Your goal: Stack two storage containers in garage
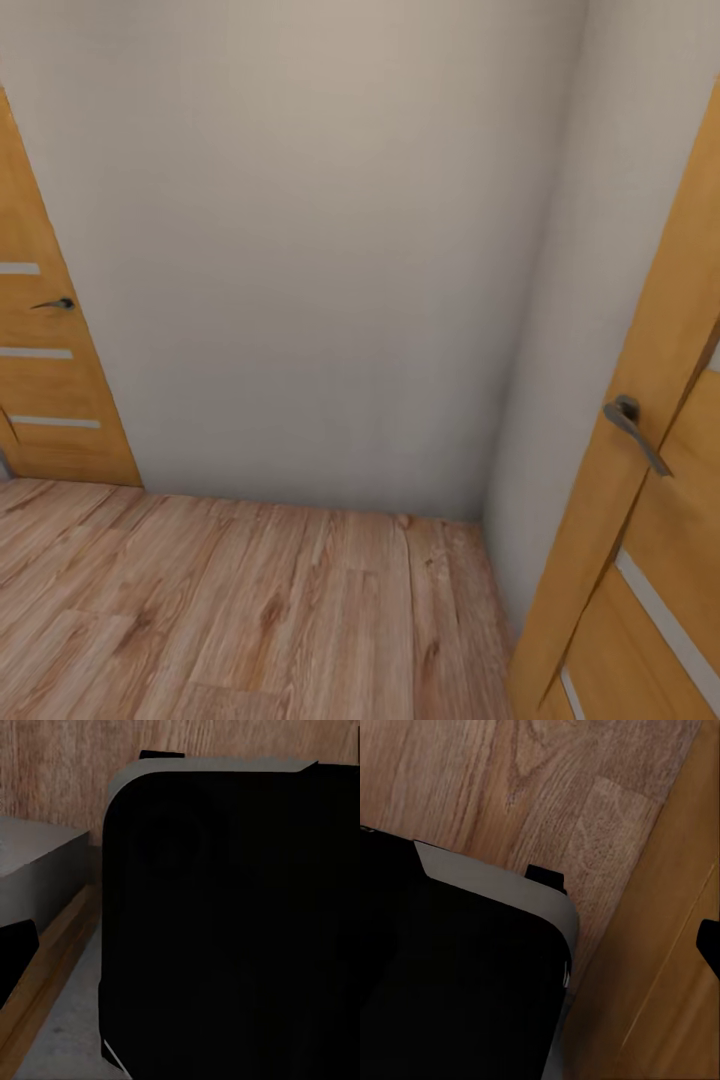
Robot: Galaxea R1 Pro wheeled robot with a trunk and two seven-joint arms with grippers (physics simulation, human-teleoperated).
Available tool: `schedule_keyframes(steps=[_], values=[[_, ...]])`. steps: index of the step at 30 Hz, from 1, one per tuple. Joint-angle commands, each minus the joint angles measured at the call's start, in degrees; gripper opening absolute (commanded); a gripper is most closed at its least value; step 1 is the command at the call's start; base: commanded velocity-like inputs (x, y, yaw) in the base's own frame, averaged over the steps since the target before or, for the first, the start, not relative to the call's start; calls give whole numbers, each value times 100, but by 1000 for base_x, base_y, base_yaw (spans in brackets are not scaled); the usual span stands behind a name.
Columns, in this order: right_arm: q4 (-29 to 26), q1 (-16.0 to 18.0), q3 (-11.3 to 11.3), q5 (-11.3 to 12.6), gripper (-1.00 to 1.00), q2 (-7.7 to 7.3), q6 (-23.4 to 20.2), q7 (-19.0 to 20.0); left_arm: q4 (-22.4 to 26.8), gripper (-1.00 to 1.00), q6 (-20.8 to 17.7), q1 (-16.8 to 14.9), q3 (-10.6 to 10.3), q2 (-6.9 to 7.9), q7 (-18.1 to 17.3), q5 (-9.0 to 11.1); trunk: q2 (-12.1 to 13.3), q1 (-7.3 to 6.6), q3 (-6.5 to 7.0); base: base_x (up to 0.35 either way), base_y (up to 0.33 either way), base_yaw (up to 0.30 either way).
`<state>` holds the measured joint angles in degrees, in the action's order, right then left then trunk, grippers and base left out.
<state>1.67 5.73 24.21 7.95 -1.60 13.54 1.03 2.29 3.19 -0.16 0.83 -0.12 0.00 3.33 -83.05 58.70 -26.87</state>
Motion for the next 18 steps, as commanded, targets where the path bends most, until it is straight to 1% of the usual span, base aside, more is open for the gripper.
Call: schedule_keyframes(steps=[1, 12, 18], values=[[18, 7, 49, 63, 100, 0, 35, 11, -1, 100, 16, -2, 5, -2, 0, 36, -2, 3, -5, 320, 0, 0], [18, 7, 49, 63, 100, -2, 35, 11, -1, 100, 23, -2, 5, -6, 1, 35, -2, 3, -5, 320, 0, 0], [18, 7, 69, 25, 100, 13, -8, 11, -1, 100, 23, -2, 5, -6, 1, 36, -2, 3, -5, 320, 0, 0]])
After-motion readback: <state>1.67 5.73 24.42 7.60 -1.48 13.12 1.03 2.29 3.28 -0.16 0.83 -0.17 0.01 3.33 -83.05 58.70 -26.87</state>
